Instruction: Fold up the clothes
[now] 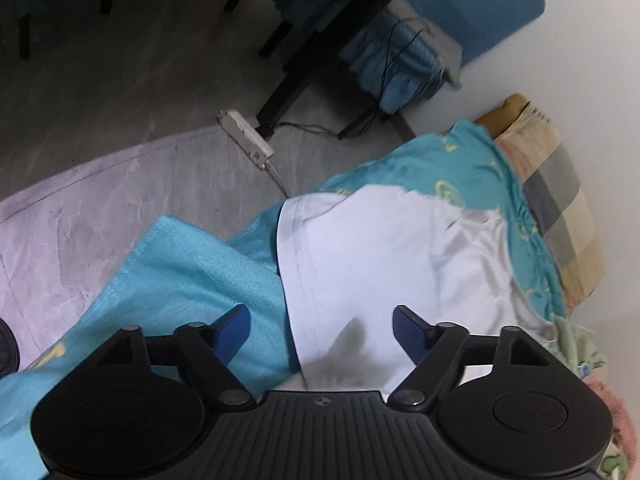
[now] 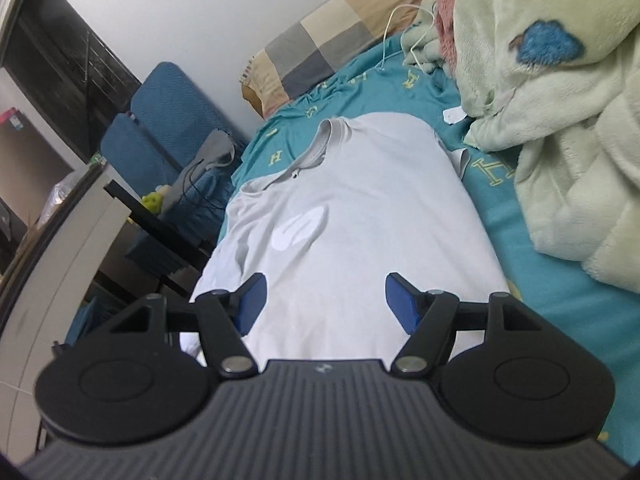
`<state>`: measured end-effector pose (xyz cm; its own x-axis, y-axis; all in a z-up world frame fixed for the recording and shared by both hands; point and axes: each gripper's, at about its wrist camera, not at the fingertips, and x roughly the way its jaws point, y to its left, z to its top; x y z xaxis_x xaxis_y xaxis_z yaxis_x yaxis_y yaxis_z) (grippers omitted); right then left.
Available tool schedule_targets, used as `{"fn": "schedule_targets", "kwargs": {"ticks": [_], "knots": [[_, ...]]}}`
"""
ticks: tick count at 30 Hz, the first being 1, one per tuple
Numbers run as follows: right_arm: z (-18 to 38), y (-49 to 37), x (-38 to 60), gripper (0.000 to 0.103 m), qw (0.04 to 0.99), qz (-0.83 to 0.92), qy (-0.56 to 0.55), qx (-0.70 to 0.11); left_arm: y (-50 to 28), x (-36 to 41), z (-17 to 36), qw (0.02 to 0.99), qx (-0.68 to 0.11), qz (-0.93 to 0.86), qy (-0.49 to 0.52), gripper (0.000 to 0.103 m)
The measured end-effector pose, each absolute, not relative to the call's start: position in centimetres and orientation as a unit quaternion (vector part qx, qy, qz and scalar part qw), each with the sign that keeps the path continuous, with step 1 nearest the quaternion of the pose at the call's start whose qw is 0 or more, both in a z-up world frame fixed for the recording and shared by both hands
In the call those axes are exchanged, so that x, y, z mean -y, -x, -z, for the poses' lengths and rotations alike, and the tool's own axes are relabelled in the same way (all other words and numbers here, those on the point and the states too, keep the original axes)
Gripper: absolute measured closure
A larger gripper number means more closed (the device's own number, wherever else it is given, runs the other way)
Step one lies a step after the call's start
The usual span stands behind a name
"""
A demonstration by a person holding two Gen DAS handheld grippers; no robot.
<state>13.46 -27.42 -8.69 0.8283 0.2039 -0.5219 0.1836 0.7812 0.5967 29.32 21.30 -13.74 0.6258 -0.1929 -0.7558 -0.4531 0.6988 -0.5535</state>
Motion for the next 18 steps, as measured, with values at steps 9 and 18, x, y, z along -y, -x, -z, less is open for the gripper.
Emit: {"fn": "schedule_targets", "kwargs": {"ticks": [9, 18], "knots": [[10.7, -15.0, 27.5, 0.034, 0.887, -0.006, -0.340, -0.311, -32.6, -20.0, 14.7, 0.850, -0.398, -0.094, 0.332, 0.097], [10.7, -15.6, 27.4, 0.034, 0.900, 0.009, -0.310, -0.306, -36.5, -21.5, 6.1, 0.917, -0.325, -0.099, 0.207, 0.098]]}}
